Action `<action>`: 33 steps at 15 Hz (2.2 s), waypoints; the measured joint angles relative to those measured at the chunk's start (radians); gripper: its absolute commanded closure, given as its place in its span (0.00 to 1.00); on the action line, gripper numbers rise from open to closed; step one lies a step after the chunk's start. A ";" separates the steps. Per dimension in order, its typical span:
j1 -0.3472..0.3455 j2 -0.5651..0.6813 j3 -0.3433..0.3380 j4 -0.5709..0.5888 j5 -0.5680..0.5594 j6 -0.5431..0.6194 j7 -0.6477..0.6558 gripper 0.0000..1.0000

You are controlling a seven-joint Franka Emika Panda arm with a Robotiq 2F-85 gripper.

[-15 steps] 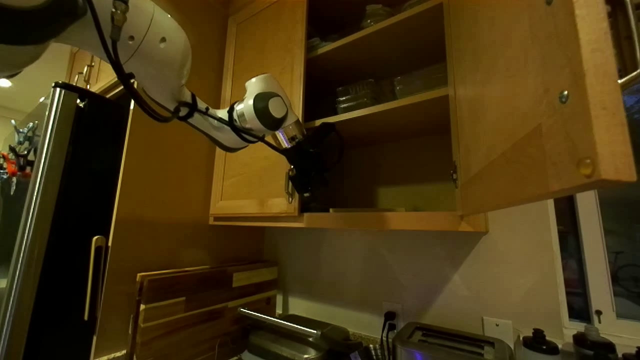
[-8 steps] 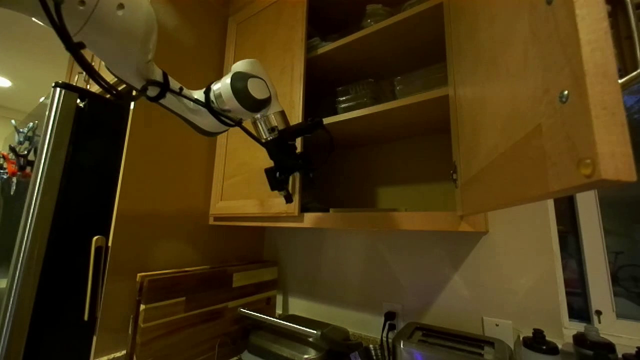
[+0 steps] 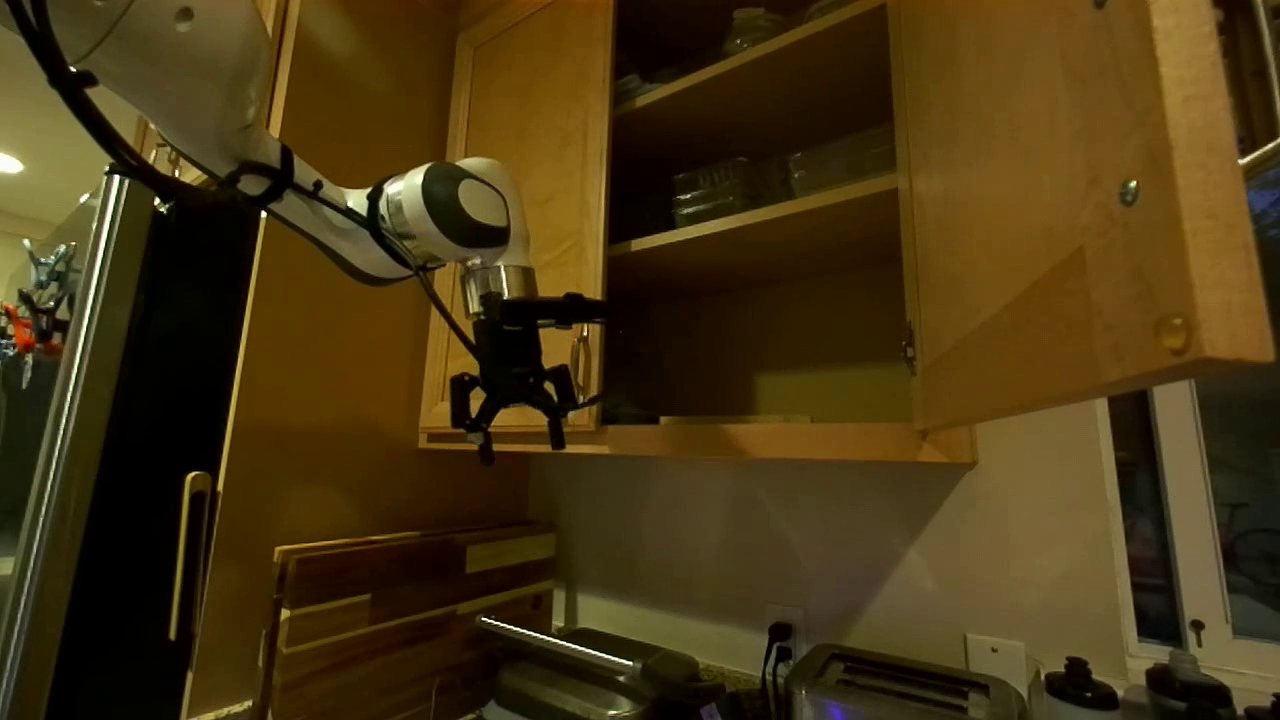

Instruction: Open the right cabinet door and put the brown object then close the cabinet door

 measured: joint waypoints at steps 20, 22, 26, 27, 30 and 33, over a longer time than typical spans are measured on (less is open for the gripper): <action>0.011 -0.109 -0.004 -0.164 0.082 -0.116 0.462 0.00; 0.009 -0.164 -0.022 -0.225 0.105 -0.116 0.537 0.00; 0.005 -0.298 -0.059 -0.364 0.134 -0.113 0.684 0.00; 0.002 -0.333 -0.065 -0.394 0.135 -0.113 0.722 0.00; -0.020 -0.434 -0.073 -0.467 0.137 -0.111 0.827 0.00; -0.027 -0.499 -0.073 -0.503 0.138 -0.108 0.868 0.00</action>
